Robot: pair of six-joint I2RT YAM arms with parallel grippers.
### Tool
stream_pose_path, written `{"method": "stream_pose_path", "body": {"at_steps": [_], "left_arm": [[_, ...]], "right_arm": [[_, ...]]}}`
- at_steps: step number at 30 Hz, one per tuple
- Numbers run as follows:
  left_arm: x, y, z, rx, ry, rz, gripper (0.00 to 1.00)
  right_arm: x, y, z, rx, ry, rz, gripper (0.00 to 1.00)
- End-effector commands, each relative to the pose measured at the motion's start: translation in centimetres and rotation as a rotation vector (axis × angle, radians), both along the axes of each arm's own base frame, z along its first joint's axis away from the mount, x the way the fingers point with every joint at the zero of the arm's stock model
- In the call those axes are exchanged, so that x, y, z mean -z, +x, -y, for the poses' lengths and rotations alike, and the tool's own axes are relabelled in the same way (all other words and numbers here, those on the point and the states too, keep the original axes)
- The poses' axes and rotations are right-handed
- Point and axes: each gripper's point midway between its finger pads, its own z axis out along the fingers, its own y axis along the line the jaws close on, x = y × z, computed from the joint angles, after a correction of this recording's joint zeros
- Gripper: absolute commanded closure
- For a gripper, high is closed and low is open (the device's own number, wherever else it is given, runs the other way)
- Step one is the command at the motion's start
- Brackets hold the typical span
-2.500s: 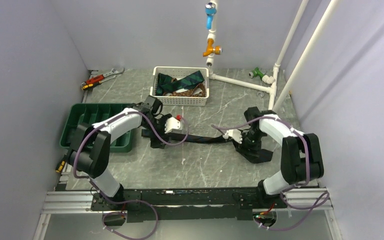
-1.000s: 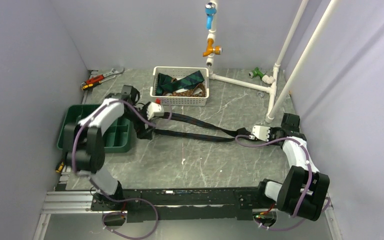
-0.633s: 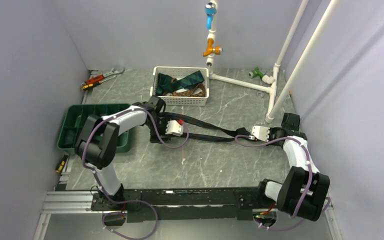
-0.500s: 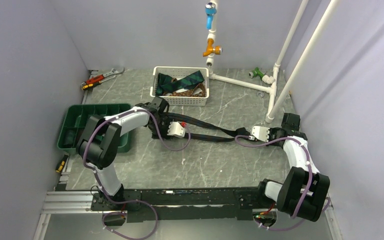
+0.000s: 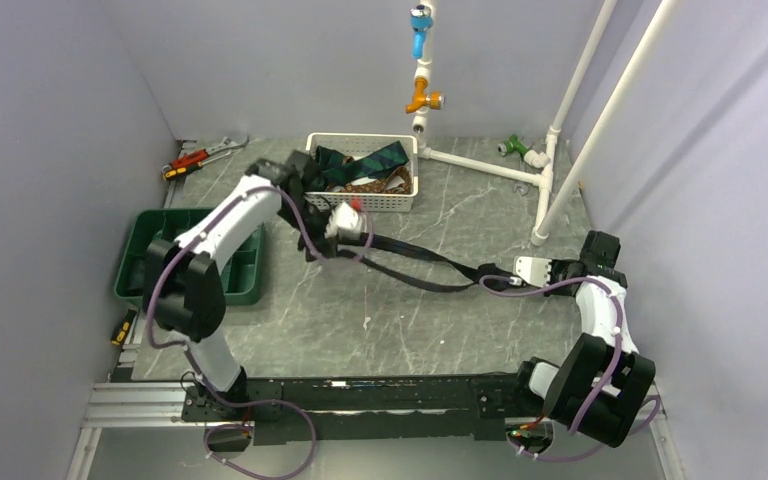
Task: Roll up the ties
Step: Flatten out the tie at the center of the board.
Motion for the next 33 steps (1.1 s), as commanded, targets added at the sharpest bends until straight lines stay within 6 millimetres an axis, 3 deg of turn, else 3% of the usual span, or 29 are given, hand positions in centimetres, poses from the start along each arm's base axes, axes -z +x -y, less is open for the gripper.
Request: {"method": "stream_pose_path", "body": {"at_steps": [1, 2, 4, 6, 8, 10, 12, 15, 18, 23, 29, 33], "left_arm": [[-0.6, 5.0, -1.6, -0.293, -0.082, -0.286, 1.0], [-0.2, 7.0, -2.3, -0.363, -0.073, -0.308, 0.98], [0.8, 10.4, -3.5, -0.51, -0.081, -0.368, 0.89], [1.5, 12.8, -4.3, -0.62, -0.107, -0.423, 0.89], [1.6, 13.6, -4.9, -0.675, -0.149, -0.498, 0.83], [1.6, 13.6, -5.4, -0.706, -0.173, -0.54, 0.65], [1.7, 13.6, -6.2, -0.751, -0.185, -0.498, 0.56], [0.2, 13.5, -7.6, -0.782, -0.202, -0.262, 0.37], [-0.9, 12.2, -7.6, -0.674, -0.23, -0.038, 0.19], [0.8, 10.1, -6.4, -0.541, -0.099, 0.075, 0.19], [-1.7, 10.1, -4.7, -0.65, -0.267, -0.03, 0.19], [-2.9, 10.4, -5.0, -0.74, -0.342, -0.067, 0.15]], "right_arm": [[-1.8, 1.9, -1.4, -0.137, 0.02, 0.085, 0.52], [-2.0, 2.0, -1.6, -0.139, 0.035, 0.09, 0.36], [-2.8, 1.7, -2.3, -0.134, 0.079, 0.075, 0.26], [-3.3, 1.0, -2.7, -0.114, 0.127, 0.024, 0.25], [-3.8, 0.3, -3.0, -0.079, 0.172, -0.021, 0.26], [-4.4, -0.5, -3.7, -0.04, 0.226, -0.057, 0.26], [-4.7, -1.3, -5.3, -0.041, 0.291, -0.098, 0.25], [-4.8, -0.9, -7.9, 0.015, 0.365, -0.107, 0.26], [-4.6, -0.6, -11.5, 0.039, 0.463, -0.17, 0.3], [-2.4, -0.5, -16.6, 0.181, 0.568, -0.371, 0.38], [1.1, 0.5, -18.8, 0.335, 0.62, -0.447, 0.36], [3.2, -0.4, -19.9, 0.325, 0.598, -0.499, 0.41]]}}
